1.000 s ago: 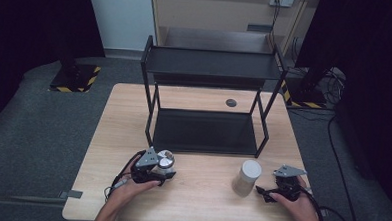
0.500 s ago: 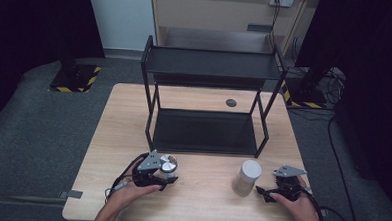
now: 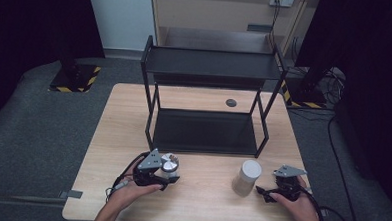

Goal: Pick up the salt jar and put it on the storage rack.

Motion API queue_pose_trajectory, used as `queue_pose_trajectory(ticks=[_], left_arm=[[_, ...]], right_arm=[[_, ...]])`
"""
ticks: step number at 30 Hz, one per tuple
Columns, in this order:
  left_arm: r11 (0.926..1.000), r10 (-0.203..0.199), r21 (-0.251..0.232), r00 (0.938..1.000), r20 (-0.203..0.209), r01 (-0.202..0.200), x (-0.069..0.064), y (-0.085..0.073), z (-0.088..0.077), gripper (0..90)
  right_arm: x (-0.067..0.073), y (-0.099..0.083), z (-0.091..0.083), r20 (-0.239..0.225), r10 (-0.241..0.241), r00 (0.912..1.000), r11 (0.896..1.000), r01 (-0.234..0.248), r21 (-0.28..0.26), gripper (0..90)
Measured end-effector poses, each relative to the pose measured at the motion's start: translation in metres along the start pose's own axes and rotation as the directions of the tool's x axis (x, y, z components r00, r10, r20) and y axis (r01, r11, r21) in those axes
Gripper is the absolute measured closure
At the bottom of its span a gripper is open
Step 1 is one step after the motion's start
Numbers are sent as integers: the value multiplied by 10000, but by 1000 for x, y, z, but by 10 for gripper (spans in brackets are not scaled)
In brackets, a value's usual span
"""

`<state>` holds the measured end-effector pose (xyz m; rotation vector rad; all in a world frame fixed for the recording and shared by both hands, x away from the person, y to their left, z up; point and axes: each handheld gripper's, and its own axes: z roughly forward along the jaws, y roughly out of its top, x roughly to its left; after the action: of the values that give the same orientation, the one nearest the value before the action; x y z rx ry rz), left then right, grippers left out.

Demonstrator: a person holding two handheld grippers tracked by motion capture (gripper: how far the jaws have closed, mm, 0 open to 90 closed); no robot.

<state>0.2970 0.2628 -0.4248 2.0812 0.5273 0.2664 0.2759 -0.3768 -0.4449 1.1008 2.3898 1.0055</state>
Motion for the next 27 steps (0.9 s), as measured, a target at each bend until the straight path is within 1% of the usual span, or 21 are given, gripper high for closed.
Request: queue_pose_trajectory(ticks=[5, 8, 15, 17, 20, 22, 27], left_arm=[[9999, 48, -134, 10000, 40, -48, 1, 9, -2, 299], [9998, 93, -163, 9999, 106, -91, 3, 15, -4, 299], [9989, 444, -146, 9985, 318, -439, 12, 39, -8, 299], [9988, 466, -191, 9982, 386, -459, 14, 45, -8, 299], [9971, 736, -219, 9965, 407, -728, 15, 57, -7, 299], [9963, 809, -340, 9954, 506, -793, 18, 64, -7, 299], [9941, 1048, -343, 9930, 547, -1031, 21, 85, -7, 299]], right_arm=[[0, 0, 0, -2, -1, 10000, 10000, 1, -2, 11], [0, 0, 0, -5, 1, 10000, 10000, -1, -1, 11], [0, 0, 0, -12, -6, 10000, 10000, 6, -1, 11], [0, 0, 0, -12, -7, 10000, 10000, 7, -1, 11], [0, 0, 0, -12, -5, 10000, 10000, 5, -1, 11], [0, 0, 0, -12, -7, 10000, 10000, 7, -2, 11], [0, 0, 0, -11, -5, 10000, 10000, 5, -1, 11]])
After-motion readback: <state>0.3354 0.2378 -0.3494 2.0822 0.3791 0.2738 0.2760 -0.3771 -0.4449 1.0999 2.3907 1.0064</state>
